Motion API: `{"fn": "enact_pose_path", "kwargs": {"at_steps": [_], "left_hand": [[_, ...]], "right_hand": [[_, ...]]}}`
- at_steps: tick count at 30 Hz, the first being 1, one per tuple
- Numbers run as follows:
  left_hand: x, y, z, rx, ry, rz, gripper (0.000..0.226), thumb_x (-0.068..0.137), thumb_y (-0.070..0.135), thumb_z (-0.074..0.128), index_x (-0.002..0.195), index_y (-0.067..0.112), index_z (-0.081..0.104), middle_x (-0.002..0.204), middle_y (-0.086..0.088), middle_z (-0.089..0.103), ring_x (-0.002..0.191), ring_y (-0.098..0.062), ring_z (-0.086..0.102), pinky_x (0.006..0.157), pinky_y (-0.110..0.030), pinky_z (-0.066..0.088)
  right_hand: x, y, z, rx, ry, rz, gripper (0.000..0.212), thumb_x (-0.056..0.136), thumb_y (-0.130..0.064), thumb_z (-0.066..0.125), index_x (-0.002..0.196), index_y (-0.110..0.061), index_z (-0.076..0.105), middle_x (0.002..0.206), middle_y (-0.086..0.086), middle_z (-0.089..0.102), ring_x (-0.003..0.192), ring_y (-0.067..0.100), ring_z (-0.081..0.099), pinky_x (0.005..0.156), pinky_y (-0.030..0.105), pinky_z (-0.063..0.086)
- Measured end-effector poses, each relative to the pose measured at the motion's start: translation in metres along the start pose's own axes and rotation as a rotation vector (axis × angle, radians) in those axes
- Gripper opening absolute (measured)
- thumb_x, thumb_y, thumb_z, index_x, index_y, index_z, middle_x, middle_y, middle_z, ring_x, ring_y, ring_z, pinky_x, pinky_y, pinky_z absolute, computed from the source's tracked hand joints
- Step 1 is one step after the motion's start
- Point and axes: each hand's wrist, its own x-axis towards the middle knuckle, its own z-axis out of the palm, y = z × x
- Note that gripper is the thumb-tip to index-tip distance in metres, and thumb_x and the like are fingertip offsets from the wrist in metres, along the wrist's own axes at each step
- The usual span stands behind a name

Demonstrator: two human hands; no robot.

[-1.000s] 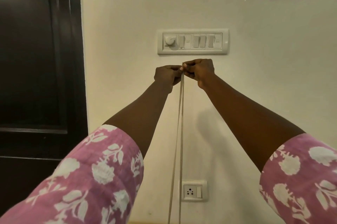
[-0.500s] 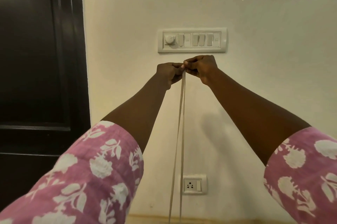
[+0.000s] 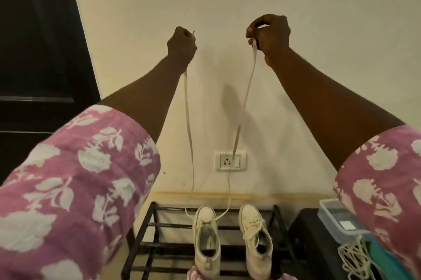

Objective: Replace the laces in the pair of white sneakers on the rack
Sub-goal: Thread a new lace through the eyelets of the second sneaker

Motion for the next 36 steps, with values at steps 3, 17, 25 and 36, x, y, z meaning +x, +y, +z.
{"fn": "enact_pose_path", "kwargs": {"at_steps": [3,17,25,36], "left_hand": [[-0.018,-0.05,0.017,0.159,-0.021,0.063,0.009,0.095,0.009,0.039,0.096,0.013,0.047,0.107,-0.018,0.064,0.096,-0.032,0.06,0.076,-0.032,0.044],[-0.21,-0.36,0.08,0.365,-0.438,-0.424,0.023,0.092,0.008,0.051,0.103,0.01,0.071,0.111,-0.007,0.069,0.105,-0.024,0.062,0.08,-0.019,0.039],[-0.246,-0.416,0.096,0.824,-0.658,-0.553,0.051,0.092,0.047,0.051,0.104,0.0,0.067,0.113,-0.015,0.065,0.11,-0.028,0.057,0.084,-0.029,0.04],[-0.253,-0.422,0.083,0.675,-0.477,-0.584,0.033,0.081,0.023,0.068,0.056,0.002,0.059,0.059,-0.013,0.055,0.064,-0.024,0.055,0.06,-0.035,0.04]], "right_hand": [[-0.022,0.035,0.003,-0.027,-0.106,-0.004,0.028,0.074,0.016,0.048,0.066,-0.007,0.062,0.064,0.007,0.062,0.054,0.015,0.056,0.056,0.023,0.047],[-0.181,0.319,0.03,-0.015,-0.376,0.521,0.01,0.084,-0.005,0.067,0.091,-0.001,0.073,0.059,0.006,0.06,0.04,0.006,0.046,0.045,0.018,0.043],[-0.248,0.41,0.037,-0.176,-0.489,0.702,0.016,0.085,0.004,0.061,0.098,0.005,0.071,0.079,0.011,0.067,0.049,0.007,0.05,0.046,0.013,0.045],[-0.298,0.441,0.05,-0.311,-0.543,0.501,0.018,0.084,0.0,0.063,0.1,0.0,0.072,0.1,0.014,0.072,0.089,0.009,0.063,0.075,-0.004,0.036]]}}
